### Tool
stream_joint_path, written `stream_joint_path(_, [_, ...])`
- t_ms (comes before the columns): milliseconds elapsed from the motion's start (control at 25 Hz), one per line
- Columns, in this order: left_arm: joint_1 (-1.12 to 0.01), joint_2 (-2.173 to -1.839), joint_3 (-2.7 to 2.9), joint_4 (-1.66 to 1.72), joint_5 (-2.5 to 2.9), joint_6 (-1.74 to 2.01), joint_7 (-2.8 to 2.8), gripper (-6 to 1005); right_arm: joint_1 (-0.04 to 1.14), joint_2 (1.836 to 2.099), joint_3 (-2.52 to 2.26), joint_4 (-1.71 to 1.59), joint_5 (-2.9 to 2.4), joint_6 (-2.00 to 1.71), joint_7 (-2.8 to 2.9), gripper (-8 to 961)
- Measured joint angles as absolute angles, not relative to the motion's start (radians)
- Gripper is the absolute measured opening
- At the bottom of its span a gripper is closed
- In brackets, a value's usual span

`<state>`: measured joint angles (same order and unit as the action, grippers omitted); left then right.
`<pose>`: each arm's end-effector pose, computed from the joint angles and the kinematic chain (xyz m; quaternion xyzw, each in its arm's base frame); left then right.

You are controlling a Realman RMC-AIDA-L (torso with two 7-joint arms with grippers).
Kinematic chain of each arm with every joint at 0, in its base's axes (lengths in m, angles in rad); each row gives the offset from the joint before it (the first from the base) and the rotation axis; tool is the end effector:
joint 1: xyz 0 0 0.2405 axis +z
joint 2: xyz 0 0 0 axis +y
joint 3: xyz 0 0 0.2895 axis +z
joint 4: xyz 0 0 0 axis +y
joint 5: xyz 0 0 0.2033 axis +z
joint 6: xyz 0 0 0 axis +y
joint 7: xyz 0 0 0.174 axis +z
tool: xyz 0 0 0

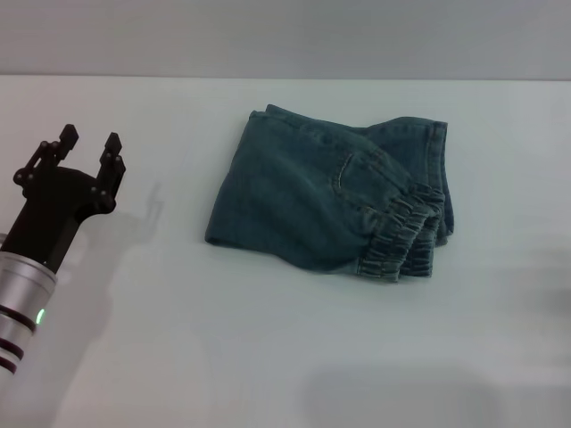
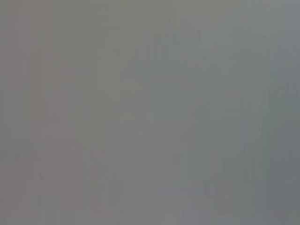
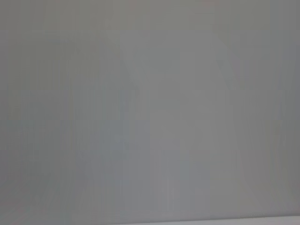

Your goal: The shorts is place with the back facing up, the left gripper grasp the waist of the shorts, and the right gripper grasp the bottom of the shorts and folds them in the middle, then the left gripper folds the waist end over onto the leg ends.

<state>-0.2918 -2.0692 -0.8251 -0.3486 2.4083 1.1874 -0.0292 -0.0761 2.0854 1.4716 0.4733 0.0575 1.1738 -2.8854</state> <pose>-0.3299 0.3323 -0.0510 -0.7214 -0.1954 -0.3110 0.5871 0.4087 0.2351 0.0005 -0.6540 0.2714 0.2786 0.6488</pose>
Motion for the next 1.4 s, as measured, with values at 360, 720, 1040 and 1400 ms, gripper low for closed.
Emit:
stream_joint_path(360, [-0.278,-2.067,-0.819,-0.352,2.408,1.187,-0.028,628,-0.080,2.087,1.475,0.472,0.054,1.150,-2.882,603])
stream_joint_path(720, [-0.277,-2.068,-0.815,-0.345,2.416,1.174,-0.023,797,-0.079,2.087,1.470,0.472,0.042,1.159,-2.883,603])
stream_joint_path(1040, [-0.270,-2.069,-0.814,-0.340,2.415,1.181,-0.022,795,-0.077,2.087,1.469,0.471,0.041,1.168,-2.884,603])
stream_joint_path(1400, [-0.259,-2.071,-0.812,-0.347,2.416,1.181,-0.022,795,-0.084,2.088,1.468,0.471,0.041,1.171,-2.884,603])
